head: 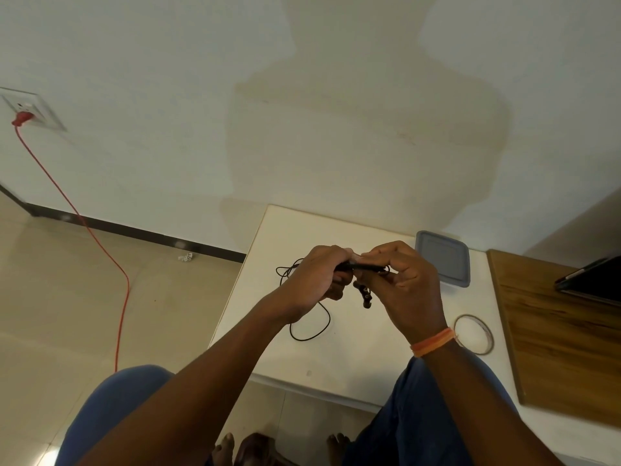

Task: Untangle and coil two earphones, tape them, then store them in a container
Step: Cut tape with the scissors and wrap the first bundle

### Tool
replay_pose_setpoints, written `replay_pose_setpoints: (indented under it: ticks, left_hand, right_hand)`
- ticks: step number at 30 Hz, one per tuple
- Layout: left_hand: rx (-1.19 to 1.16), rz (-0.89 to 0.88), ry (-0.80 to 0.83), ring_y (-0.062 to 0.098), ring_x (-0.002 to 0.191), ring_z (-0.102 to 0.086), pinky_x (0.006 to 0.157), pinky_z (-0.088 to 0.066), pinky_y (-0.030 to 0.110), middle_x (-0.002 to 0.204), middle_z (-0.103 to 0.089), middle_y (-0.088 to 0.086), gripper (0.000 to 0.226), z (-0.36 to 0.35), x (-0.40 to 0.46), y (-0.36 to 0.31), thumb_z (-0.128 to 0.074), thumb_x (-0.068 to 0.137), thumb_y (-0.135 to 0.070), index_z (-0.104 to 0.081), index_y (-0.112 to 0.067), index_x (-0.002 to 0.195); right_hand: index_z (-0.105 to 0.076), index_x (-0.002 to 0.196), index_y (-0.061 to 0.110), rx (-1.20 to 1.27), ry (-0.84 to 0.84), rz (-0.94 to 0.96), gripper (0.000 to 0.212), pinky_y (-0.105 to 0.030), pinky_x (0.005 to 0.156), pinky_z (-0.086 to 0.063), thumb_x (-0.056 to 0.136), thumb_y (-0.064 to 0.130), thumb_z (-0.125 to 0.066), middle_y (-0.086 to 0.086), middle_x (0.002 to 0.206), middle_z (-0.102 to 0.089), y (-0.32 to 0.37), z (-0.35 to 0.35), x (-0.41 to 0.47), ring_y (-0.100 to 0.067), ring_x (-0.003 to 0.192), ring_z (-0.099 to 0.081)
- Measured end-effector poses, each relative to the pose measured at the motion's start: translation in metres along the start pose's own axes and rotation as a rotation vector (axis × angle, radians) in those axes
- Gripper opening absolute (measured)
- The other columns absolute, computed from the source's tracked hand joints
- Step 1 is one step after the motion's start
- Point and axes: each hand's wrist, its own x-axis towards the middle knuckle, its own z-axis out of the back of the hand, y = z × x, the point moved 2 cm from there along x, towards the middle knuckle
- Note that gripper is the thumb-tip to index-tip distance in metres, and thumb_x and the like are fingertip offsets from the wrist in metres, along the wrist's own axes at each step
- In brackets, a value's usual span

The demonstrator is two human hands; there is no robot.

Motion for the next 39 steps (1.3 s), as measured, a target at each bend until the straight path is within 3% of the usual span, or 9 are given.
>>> replay_pose_setpoints:
  ticks: [2, 7, 11, 16, 20, 26, 30, 34, 39]
  left_hand:
    - [-0.026, 0.002, 0.018, 0.014, 0.054, -0.018, 0.054, -0.018, 0.028, 0.064, -0.022, 0.002, 0.018, -0.001, -0.001, -0.001, -0.038, 0.096, -0.015, -0.049, -0.006, 0.085]
    - [-0.044, 0.014, -0.022, 0.013, 0.052, -0.019, 0.058, -0.015, 0.031, 0.06, -0.025, 0.001, 0.018, -0.003, -0.002, -0.004, -0.044, 0.094, -0.012, -0.048, -0.007, 0.077]
    - [-0.008, -0.039, -0.032, 0.012, 0.051, -0.022, 0.059, -0.016, 0.033, 0.061, -0.025, 0.001, 0.029, -0.001, -0.002, -0.002, -0.038, 0.097, -0.006, -0.044, -0.011, 0.07]
    - [-0.009, -0.061, -0.072, 0.011, 0.05, -0.023, 0.057, -0.016, 0.033, 0.059, -0.026, 0.0, 0.042, -0.001, 0.0, 0.003, -0.039, 0.097, -0.007, -0.05, -0.018, 0.058]
    - [0.005, -0.076, -0.077, 0.013, 0.051, -0.023, 0.059, -0.015, 0.036, 0.058, -0.026, 0.0, 0.034, -0.003, 0.001, 0.003, -0.046, 0.093, -0.012, -0.051, -0.017, 0.059]
    - [0.067, -0.114, -0.058, 0.012, 0.051, -0.026, 0.059, -0.016, 0.038, 0.059, -0.028, 0.0, 0.026, -0.002, -0.003, 0.003, -0.04, 0.092, -0.008, -0.048, -0.002, 0.068]
    - [0.103, -0.119, -0.013, 0.013, 0.053, -0.025, 0.053, -0.02, 0.03, 0.056, -0.03, -0.006, 0.04, 0.0, -0.004, 0.003, -0.04, 0.098, -0.011, -0.043, -0.016, 0.059]
    - [0.091, -0.119, 0.024, 0.011, 0.052, -0.027, 0.051, -0.027, 0.024, 0.055, -0.032, -0.01, 0.054, 0.0, -0.005, 0.003, -0.039, 0.105, -0.02, -0.05, -0.029, 0.053]
    - [0.075, -0.105, 0.046, 0.014, 0.055, -0.022, 0.052, -0.027, 0.023, 0.061, -0.025, -0.005, 0.049, 0.0, -0.006, 0.002, -0.035, 0.107, -0.038, -0.051, -0.02, 0.064]
  right_hand:
    - [-0.076, 0.096, 0.008, -0.023, -0.008, 0.012, 0.021, -0.018, 0.071, -0.055, 0.078, -0.002, -0.076, -0.007, 0.09, -0.068, 0.002, 0.0, 0.0, -0.015, 0.083, -0.065]
    - [-0.075, 0.101, 0.006, -0.071, -0.062, 0.073, 0.023, -0.004, 0.072, -0.048, 0.079, -0.002, -0.075, -0.006, 0.091, -0.069, 0.009, 0.0, -0.003, 0.002, 0.082, -0.062]
    - [-0.074, 0.101, 0.004, -0.108, -0.095, 0.103, 0.024, -0.003, 0.074, -0.048, 0.078, -0.002, -0.076, -0.009, 0.091, -0.07, 0.013, 0.0, -0.004, -0.003, 0.082, -0.062]
    - [-0.073, 0.104, 0.006, -0.118, -0.108, 0.127, 0.027, -0.006, 0.076, -0.049, 0.078, 0.0, -0.077, 0.002, 0.094, -0.065, 0.015, 0.0, -0.003, -0.002, 0.087, -0.059]
    - [-0.075, 0.098, 0.003, -0.145, -0.109, 0.158, 0.02, -0.008, 0.073, -0.05, 0.078, -0.002, -0.075, -0.01, 0.086, -0.066, 0.015, -0.002, -0.005, -0.014, 0.08, -0.062]
    - [-0.075, 0.085, 0.004, -0.112, -0.083, 0.156, 0.016, -0.006, 0.068, -0.049, 0.077, -0.009, -0.073, -0.01, 0.085, -0.062, 0.015, -0.004, -0.005, -0.016, 0.077, -0.062]
    - [-0.075, 0.084, 0.006, -0.095, -0.064, 0.129, 0.02, -0.015, 0.067, -0.053, 0.077, -0.013, -0.071, -0.003, 0.088, -0.058, 0.015, -0.005, -0.005, -0.015, 0.079, -0.061]
    - [-0.075, 0.086, 0.006, -0.084, -0.034, 0.119, 0.018, -0.012, 0.067, -0.053, 0.08, -0.01, -0.069, -0.006, 0.089, -0.057, 0.014, -0.005, -0.005, -0.018, 0.08, -0.061]
    - [-0.075, 0.081, 0.007, 0.032, 0.018, 0.02, 0.023, -0.022, 0.067, -0.056, 0.079, -0.015, -0.067, -0.009, 0.092, -0.058, 0.011, -0.005, -0.003, -0.02, 0.085, -0.062]
